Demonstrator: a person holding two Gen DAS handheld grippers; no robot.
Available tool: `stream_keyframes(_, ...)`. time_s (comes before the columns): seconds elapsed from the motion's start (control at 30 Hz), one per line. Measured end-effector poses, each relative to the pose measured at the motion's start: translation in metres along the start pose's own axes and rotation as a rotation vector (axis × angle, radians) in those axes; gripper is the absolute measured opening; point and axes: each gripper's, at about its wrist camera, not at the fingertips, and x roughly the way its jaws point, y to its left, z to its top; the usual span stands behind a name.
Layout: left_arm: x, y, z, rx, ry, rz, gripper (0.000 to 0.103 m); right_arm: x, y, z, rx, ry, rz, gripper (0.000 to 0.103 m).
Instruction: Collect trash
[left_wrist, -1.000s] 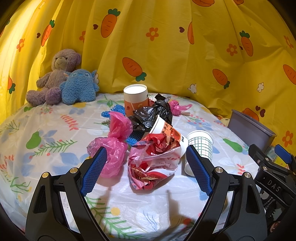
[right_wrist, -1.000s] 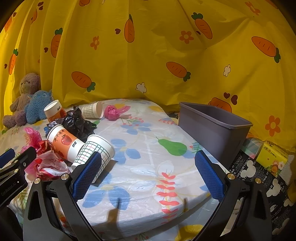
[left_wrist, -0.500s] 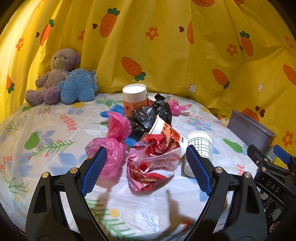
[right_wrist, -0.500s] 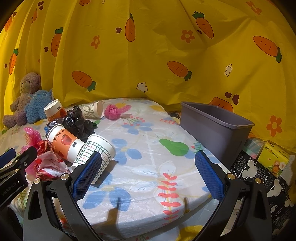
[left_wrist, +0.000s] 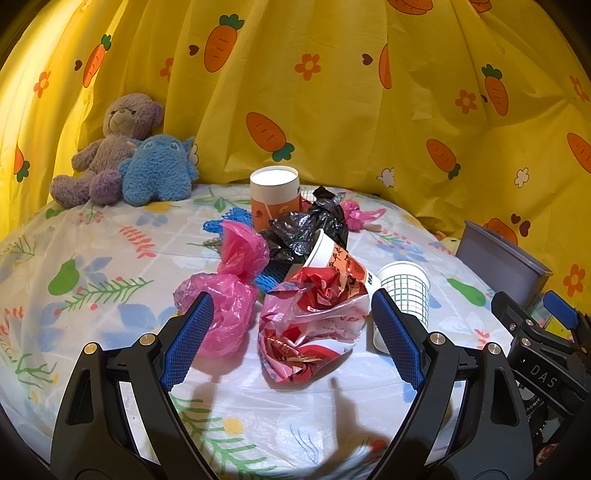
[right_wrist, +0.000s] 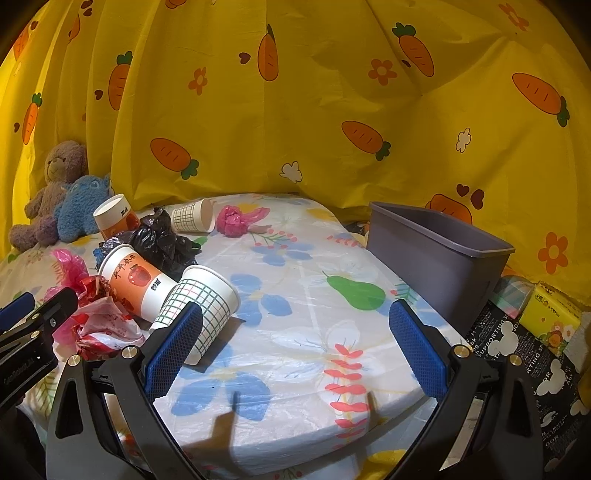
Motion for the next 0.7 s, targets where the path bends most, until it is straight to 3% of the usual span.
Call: stream_keyframes(0.7,-0.0046,0.0038,-0.0015,-0.014,-0.001,-0.007,0.086,0.0021,0.0072,-0.0006,-0.012,0.009,0.016,0.098)
